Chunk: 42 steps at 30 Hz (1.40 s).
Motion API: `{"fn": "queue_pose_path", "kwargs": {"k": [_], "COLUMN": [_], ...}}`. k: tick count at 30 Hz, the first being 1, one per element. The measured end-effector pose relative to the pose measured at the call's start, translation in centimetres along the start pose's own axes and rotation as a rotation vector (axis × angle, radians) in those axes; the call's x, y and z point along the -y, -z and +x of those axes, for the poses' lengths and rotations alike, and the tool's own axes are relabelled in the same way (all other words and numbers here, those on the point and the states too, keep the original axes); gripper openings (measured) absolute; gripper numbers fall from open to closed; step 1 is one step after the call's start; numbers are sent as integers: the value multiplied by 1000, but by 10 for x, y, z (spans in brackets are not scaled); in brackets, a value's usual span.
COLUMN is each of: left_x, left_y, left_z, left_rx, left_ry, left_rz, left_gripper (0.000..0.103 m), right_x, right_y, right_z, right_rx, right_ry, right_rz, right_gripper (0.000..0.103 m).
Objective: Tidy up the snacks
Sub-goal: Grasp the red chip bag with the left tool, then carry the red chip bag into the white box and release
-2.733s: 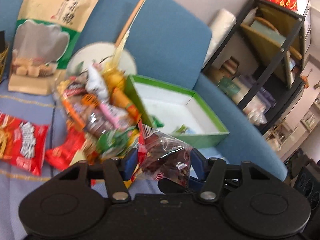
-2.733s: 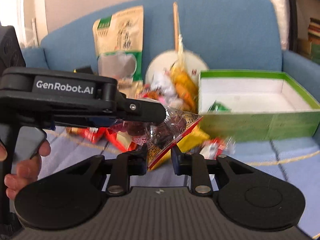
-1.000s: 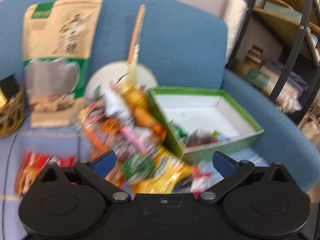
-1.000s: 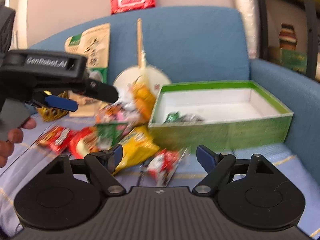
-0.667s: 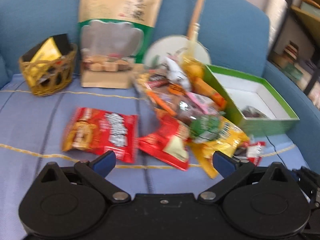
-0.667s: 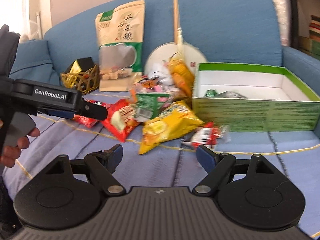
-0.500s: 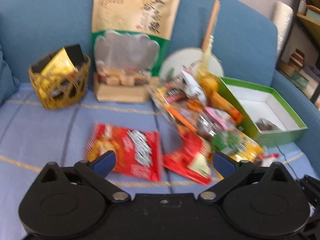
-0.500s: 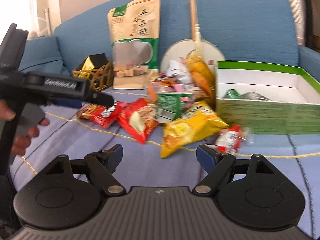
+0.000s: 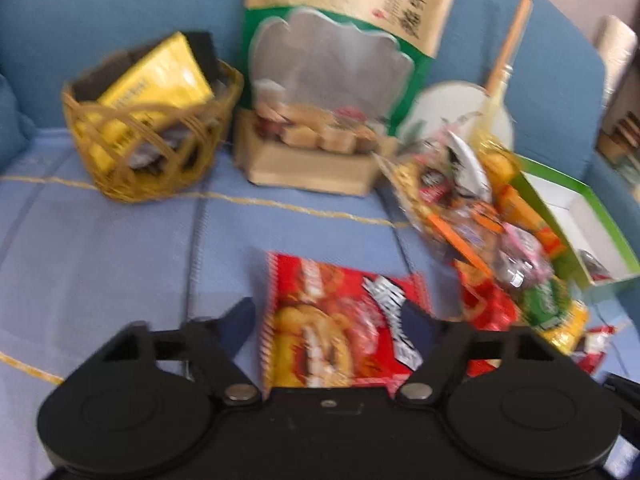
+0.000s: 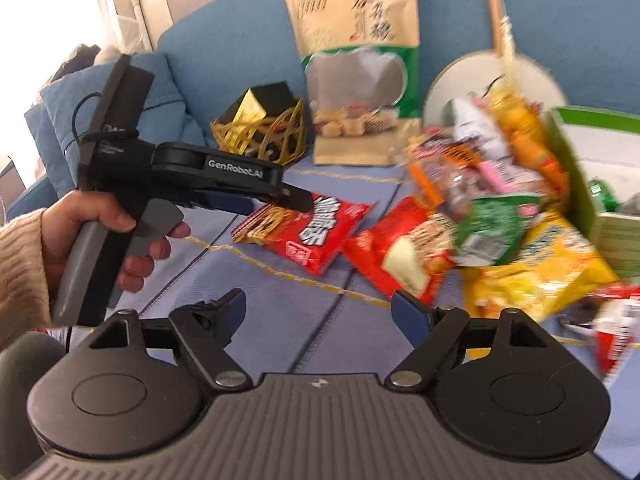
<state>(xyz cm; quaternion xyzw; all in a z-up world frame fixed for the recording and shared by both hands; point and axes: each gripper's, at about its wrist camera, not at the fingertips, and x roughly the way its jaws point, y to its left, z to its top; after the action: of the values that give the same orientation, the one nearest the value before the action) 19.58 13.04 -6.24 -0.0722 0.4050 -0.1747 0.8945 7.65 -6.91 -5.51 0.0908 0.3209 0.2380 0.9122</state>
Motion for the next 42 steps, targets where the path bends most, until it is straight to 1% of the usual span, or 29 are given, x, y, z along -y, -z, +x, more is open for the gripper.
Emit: {"fn": "queue_pose_path", "kwargs": {"k": [1,3,4,5,7,8,9,10,11,13,16,17,20,21,23,24,25,27,29,30,31,32,33,35,36,37,38,39,42], "left_x": [2,2,0,-1,-5,-7,-7,-6,-4,1,16,22,50,59,75,80,83,82,75,71,68,66,63,64,66,68,69,69,66], "left_y": [3,6,8,8,7,7,7,8,10,16,30,36,55,61,68,71,72,73,72,71,71,70,70,72,73,74,76,77,80], "left_z": [2,0,-1,-1,1,1,1,1,-1,-7,-17,-20,-25,-25,-26,-27,-28,-27,-28,-29,-29,-28,-30,-30,-30,-31,-33,-35,-44], "left_rx": [-11,-2,0,0,-2,-5,-10,-13,-13,-24,-53,-65,-98,-106,-115,-113,-103,-93,-98,-103,-111,-122,-133,-134,-132,-129,-123,-121,-109], "left_ry": [4,9,11,14,20,25,33,36,38,56,125,145,215,232,253,246,224,196,207,215,216,214,214,215,212,205,199,201,194], "left_rz": [6,14,8,-1,-26,-37,-42,-43,-37,-38,-28,-20,36,56,95,108,115,107,58,36,22,17,14,24,30,37,40,36,7], "left_gripper": [67,67,67,71,71,67,64,58,56,54,51,51,52,55,82,88,93,93,92,90,82,71,68,68,68,66,61,59,58], "right_x": [1,3,4,5,8,9,11,11,10,7,7,10,24,28,34,34,33,29,28,28,28,25,24,22,22,20,16,11,-2], "right_y": [-3,-10,-13,-16,-21,-23,-23,-22,-21,-16,3,10,35,41,50,52,52,49,47,46,45,44,44,45,47,47,46,45,40], "right_z": [8,22,28,35,48,54,58,61,59,47,11,0,-37,-47,-64,-70,-72,-72,-68,-65,-61,-57,-55,-50,-45,-43,-43,-43,-48], "right_rx": [-15,-39,-39,-39,-45,-50,-60,-74,-71,-70,-59,-57,-68,-74,-70,-66,-60,-50,-41,-46,-53,-59,-62,-72,-82,-79,-79,-82,-88], "right_ry": [-13,-32,-31,-22,-17,-18,-22,-26,-23,-39,-49,-48,-39,-34,-22,-7,11,30,33,25,21,20,20,17,7,6,12,13,26], "right_rz": [21,52,65,82,123,153,176,189,189,157,98,92,126,143,155,147,131,90,88,97,108,115,116,130,148,161,158,142,88], "right_gripper": [103,103,103,103,103,101,71,43,43,38,36,36,36,36,38,45,48,53,63,73,82,84,85,84,79,77,72,65,59]}}
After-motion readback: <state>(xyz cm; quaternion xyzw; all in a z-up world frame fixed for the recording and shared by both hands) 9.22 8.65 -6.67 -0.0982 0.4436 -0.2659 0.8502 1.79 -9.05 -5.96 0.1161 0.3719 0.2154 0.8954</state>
